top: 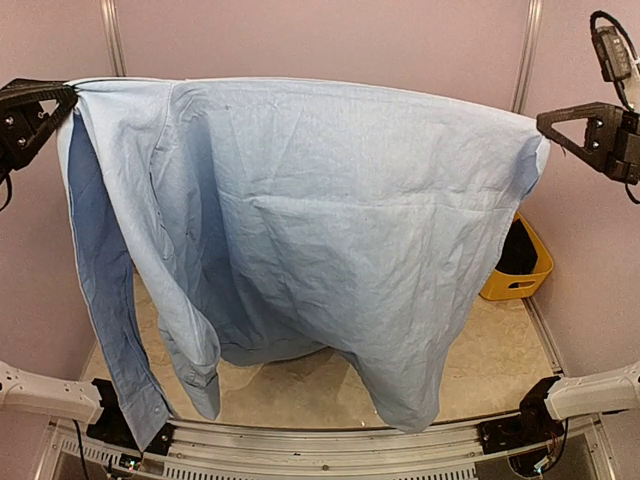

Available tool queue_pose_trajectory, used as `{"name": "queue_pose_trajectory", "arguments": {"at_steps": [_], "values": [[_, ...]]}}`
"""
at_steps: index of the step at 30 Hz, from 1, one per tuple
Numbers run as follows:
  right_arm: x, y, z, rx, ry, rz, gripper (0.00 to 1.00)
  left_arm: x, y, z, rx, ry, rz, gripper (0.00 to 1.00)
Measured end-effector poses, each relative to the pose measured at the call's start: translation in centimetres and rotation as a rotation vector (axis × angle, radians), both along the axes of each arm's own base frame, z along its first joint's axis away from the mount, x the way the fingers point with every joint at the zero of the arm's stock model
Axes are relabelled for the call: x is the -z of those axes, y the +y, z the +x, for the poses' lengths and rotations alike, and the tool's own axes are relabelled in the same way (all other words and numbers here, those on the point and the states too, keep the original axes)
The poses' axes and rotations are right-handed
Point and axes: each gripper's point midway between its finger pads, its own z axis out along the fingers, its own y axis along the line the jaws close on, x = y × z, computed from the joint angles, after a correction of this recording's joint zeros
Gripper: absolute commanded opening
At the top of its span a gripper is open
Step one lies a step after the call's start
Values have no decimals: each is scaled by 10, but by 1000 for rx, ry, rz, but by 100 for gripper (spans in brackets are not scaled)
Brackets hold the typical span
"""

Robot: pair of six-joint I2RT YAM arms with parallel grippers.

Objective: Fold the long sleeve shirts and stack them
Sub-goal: Flatten out the crumpled shirt at the center of the board.

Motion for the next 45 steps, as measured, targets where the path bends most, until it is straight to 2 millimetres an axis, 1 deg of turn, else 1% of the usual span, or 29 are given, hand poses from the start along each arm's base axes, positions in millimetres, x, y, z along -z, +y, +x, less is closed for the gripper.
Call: {"name": "queue_pose_trajectory", "arguments": {"at_steps": [3, 6, 9, 12, 14, 15, 16, 18, 19, 20, 21, 22, 23, 24, 25, 27, 28, 29, 31, 33, 36, 37, 40, 41, 42, 43, 45], "values": [[-9, -2, -5, -7, -22, 21, 0, -14, 4, 0, 0, -15, -33, 0], [-12, -1, -4, -6, -24, 28, 0, -27, 11, -1, -8, -20, -61, 0], [-7, -7, 10, 73, -4, 12, 0, -47, 22, -8, -32, -60, -112, 0], [-5, -13, 17, 131, 4, 1, 0, -59, 33, -18, -50, -96, -149, 0], [-2, -19, 27, 197, 13, -12, 0, -63, 37, -14, -85, -101, -166, 0], [2, -21, 33, 224, 21, -21, 0, -62, 35, -9, -100, -92, -163, 0], [10, -21, 41, 255, 37, -37, 0, -59, 30, 1, -118, -73, -154, 0], [36, -20, 59, 301, 88, -87, 0, -47, 16, 29, -154, -22, -121, 0], [53, -15, 69, 309, 121, -117, 6, -32, 1, 51, -169, 25, -84, 0], [70, -10, 77, 309, 152, -146, 15, -18, -11, 69, -180, 67, -48, 0], [93, -2, 88, 300, 191, -183, 24, 2, -28, 95, -194, 125, 2, 0], [111, 4, 94, 288, 226, -206, 36, 20, -43, 117, -208, 175, 45, 0], [131, 14, 102, 259, 251, -227, 43, 39, -56, 137, -218, 222, 87, 0], [153, 23, 108, 224, 283, -248, 50, 62, -72, 159, -229, 275, 136, 0], [176, 34, 112, 183, 313, -267, 54, 88, -86, 180, -241, 333, 189, 0], [211, 50, 115, 111, 369, -280, 64, 125, -103, 205, -255, 416, 267, 0], [222, 56, 114, 80, 385, -274, 68, 136, -109, 212, -258, 440, 291, 0], [231, 64, 113, 44, 388, -264, 71, 143, -113, 215, -258, 455, 307, 0], [246, 81, 107, -35, 382, -233, 73, 146, -118, 214, -249, 460, 316, 0], [260, 96, 101, -102, 372, -203, 74, 135, -120, 207, -236, 442, 297, 0], [281, 109, 99, -145, 370, -175, 75, 118, -118, 201, -224, 406, 260, 0], [290, 113, 99, -152, 371, -176, 75, 115, -117, 198, -219, 398, 253, 0], [308, 122, 106, -151, 366, -191, 75, 110, -119, 188, -187, 371, 246, 0], [310, 122, 109, -145, 356, -197, 75, 110, -121, 181, -167, 358, 249, 0], [312, 123, 111, -137, 340, -203, 75, 112, -122, 180, -159, 354, 256, 0], [313, 122, 114, -126, 320, -212, 75, 112, -125, 169, -132, 341, 260, 0], [311, 121, 119, -111, 271, -226, 75, 116, -127, 159, -109, 330, 270, 0]]}}
